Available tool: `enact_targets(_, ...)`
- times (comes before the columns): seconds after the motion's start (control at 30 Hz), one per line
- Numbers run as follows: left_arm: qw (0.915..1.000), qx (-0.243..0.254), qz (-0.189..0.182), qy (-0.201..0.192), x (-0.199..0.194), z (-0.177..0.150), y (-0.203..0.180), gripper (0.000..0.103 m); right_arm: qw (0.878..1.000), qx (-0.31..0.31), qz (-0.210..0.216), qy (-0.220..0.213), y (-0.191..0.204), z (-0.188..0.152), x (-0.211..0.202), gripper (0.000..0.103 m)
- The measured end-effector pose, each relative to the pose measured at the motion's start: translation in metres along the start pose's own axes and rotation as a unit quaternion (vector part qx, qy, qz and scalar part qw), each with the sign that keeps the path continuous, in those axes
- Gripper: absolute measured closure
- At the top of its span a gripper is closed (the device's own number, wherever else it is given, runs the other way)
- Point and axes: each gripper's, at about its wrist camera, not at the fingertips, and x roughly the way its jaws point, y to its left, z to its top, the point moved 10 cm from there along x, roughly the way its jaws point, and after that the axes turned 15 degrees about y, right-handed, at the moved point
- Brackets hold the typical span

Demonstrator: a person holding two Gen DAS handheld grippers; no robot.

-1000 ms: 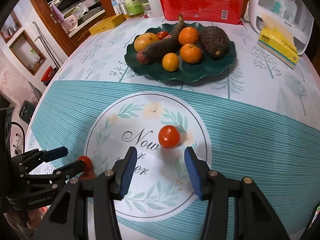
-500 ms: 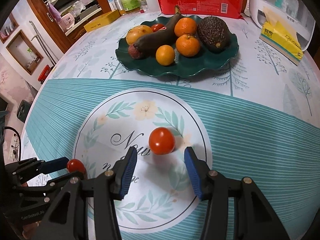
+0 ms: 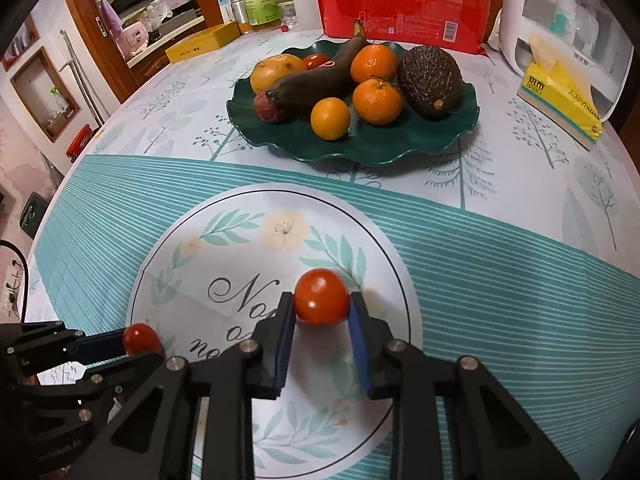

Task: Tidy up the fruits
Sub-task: 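Carry both tomatoes to the green plate and release both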

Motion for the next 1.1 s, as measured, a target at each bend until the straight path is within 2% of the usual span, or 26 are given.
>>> enact_targets(0.23, 0.9999, 0.001, 0.006, -0.013, -0.012, 0.016, -0.001, 0.079, 1.000, -0.006, 0.003, -0.005, 0.004, -0.002, -0.014, 0.078)
enact_targets(0.37, 0.9985, 0.018, 0.008, -0.052, -0.054, 0.040, -0.008, 0.079, 0.999, -0.015, -0.002, -0.030, 0.003, 0.008, -0.048, 0.078)
enact_targets(0.5, 0.9940, 0.037, 0.021, -0.100, -0.107, 0.070, -0.015, 0.079, 0.997, -0.016, -0.006, -0.075, -0.001, 0.032, -0.102, 0.078)
enact_targets(0.63, 0.9859, 0.061, 0.035, -0.152, -0.169, 0.102, -0.021, 0.079, 0.994, -0.017, -0.005, -0.108, -0.005, 0.060, -0.152, 0.078)
enact_targets(0.87, 0.9620, 0.107, 0.081, -0.238, -0.283, 0.149, -0.036, 0.079, 0.985, -0.029, -0.020, -0.172, -0.009, 0.121, -0.253, 0.078)
enact_targets(1.0, 0.9514, 0.125, 0.107, -0.260, -0.319, 0.168, -0.048, 0.079, 0.978, -0.028, -0.032, -0.202, -0.016, 0.154, -0.296, 0.078)
enact_targets(1.1, 0.9488, 0.131, 0.121, -0.260, -0.325, 0.188, -0.051, 0.079, 0.977, -0.023, -0.035, -0.210, -0.022, 0.178, -0.311, 0.078)
